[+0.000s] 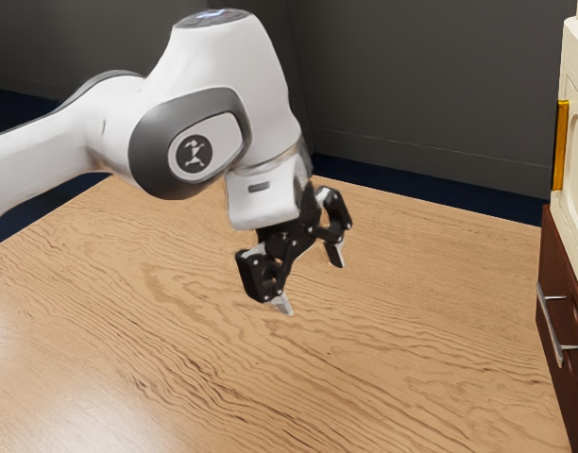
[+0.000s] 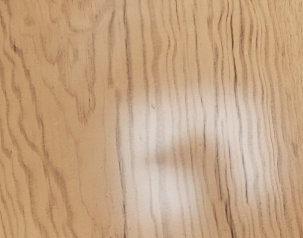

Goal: Pull the drawer handle with one arm to open the drawer

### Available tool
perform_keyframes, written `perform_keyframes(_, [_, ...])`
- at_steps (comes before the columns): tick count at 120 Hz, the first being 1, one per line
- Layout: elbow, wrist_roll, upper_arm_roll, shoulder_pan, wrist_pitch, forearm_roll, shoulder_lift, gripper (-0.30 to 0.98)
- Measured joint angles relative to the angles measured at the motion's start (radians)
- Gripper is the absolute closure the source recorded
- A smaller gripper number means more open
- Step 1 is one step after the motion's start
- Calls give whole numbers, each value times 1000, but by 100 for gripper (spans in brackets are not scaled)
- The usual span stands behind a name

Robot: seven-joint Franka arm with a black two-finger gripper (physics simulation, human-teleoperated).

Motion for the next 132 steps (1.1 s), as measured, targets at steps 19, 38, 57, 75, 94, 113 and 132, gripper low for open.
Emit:
perform_keyframes(19, [6,228,-28,-38,75,-79,31,1])
perform_keyframes(38, [39,404,-35,-92,129,-130,70,1])
perform_keyframes(57, [87,540,-39,-69,171,-166,119,5])
perform_keyframes(75, [92,639,-44,-73,238,-207,157,23])
perform_keyframes(94, [133,721,-58,-118,293,-234,199,36])
perform_keyframes(113, [205,784,-59,-149,327,-262,256,42])
perform_keyframes(132, [218,833,-58,-156,352,-307,292,44])
